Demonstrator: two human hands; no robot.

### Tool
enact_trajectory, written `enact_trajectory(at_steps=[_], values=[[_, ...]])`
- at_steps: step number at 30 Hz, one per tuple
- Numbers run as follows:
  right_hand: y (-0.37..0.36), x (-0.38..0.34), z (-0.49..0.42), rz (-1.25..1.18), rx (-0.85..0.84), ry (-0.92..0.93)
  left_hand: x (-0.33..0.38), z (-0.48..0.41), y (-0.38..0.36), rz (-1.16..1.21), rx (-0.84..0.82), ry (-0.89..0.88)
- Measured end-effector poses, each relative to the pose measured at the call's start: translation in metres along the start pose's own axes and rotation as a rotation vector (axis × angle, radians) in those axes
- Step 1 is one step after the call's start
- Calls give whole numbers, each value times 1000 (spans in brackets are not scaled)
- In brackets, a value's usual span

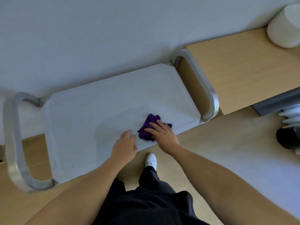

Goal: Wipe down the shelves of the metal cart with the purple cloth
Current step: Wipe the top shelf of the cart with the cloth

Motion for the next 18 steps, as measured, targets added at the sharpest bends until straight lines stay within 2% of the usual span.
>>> enact_trajectory(at_steps=[2,5,7,8,10,12,14,16,18], values=[[6,53,-2,-29,5,-143,15,-12,-6,-15,-16,7],[16,110,3,-199,31,-435,35,-27,-11,-23,-30,11],[19,106,3,-247,67,-606,43,-36,-14,-26,-35,26],[19,92,2,-230,72,-628,46,-40,-15,-24,-37,37],[11,55,-4,-174,68,-475,48,-42,-19,-5,-42,62],[2,32,-4,-97,31,-182,47,-41,-22,-2,-42,72],[5,49,-10,-30,16,38,43,-39,-24,-18,-37,64],[9,86,-17,0,50,54,40,-39,-24,-10,-34,55],[15,129,-19,-47,63,-151,40,-40,-24,-10,-36,60]])
Point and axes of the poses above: each hand's wrist, its own z-axis away from the middle knuckle, its own y-axis out of the back of the hand, x = y × z, the point moved 4 cm from there along -z, towards the middle knuckle, and after that the axes turned 9 degrees about z, right-handed, at the moved point
